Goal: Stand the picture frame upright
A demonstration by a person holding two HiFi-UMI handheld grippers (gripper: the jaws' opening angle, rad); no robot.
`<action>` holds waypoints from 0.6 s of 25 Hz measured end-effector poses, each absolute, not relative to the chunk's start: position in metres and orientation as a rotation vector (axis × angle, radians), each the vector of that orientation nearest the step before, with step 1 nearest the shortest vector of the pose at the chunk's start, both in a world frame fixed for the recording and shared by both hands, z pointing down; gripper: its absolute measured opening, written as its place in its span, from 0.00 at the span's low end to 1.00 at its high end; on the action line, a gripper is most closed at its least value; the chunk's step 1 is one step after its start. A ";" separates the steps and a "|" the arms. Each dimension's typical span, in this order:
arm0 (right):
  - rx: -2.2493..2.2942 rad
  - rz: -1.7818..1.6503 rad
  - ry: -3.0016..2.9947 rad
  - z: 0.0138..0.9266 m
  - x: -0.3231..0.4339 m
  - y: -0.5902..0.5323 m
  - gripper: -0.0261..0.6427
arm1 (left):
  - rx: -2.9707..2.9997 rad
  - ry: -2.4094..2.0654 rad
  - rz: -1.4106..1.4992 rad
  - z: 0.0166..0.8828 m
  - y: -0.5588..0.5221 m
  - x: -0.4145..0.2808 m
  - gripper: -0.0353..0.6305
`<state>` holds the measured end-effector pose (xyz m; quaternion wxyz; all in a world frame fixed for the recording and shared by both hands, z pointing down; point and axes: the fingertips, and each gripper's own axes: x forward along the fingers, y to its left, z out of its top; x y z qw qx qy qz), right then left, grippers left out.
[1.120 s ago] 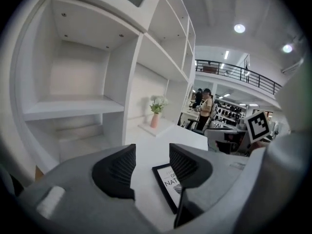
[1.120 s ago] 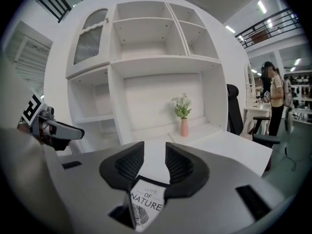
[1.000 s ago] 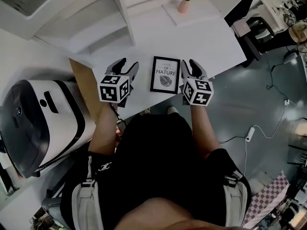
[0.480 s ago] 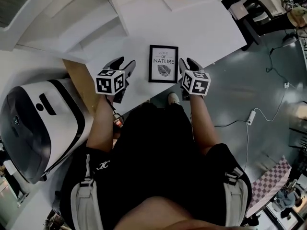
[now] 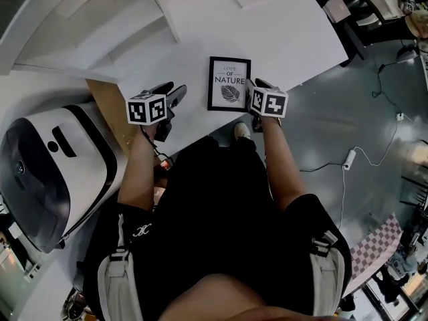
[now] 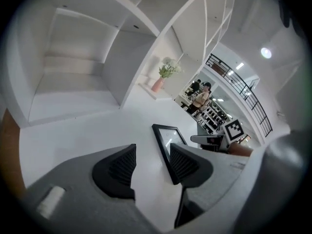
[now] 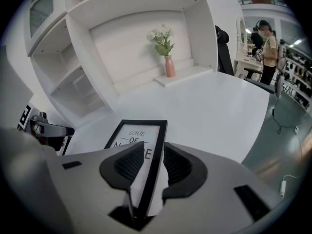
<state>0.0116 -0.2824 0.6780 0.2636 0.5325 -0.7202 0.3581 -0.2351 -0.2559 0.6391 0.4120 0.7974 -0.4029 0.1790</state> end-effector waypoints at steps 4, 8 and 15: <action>1.413 0.997 -1.910 0.692 0.010 -0.286 0.22 | 1.959 -0.988 0.391 0.647 -0.256 -0.240 0.39; 1.388 1.017 -1.878 0.704 0.010 -0.286 0.22 | 1.935 -0.979 0.391 0.654 -0.253 -0.243 0.39; 1.332 1.125 -1.788 0.725 0.005 -0.286 0.18 | 1.906 -0.987 0.372 0.662 -0.257 -0.253 0.39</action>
